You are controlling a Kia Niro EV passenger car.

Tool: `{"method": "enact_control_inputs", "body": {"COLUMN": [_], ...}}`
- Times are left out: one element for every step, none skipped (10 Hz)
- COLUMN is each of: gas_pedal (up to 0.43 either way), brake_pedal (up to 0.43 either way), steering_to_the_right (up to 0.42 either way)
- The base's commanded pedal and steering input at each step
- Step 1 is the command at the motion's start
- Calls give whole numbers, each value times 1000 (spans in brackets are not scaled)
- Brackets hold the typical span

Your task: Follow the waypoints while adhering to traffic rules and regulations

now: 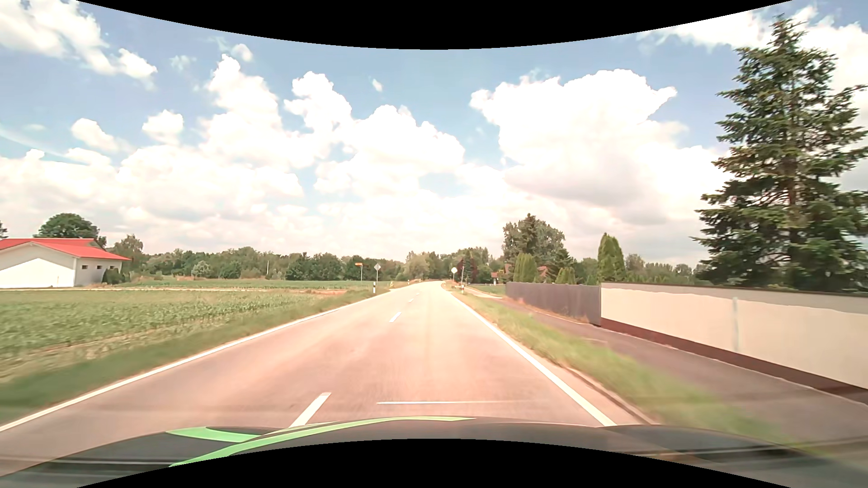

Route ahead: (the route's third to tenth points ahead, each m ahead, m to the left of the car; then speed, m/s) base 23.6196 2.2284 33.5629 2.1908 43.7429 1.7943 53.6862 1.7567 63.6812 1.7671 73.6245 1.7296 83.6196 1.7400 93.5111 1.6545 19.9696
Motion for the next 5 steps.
{"method": "enact_control_inputs", "body": {"gas_pedal": [110,110,110,110,110], "brake_pedal": [0,0,0,0,0], "steering_to_the_right": [1,1,1,0,0]}}
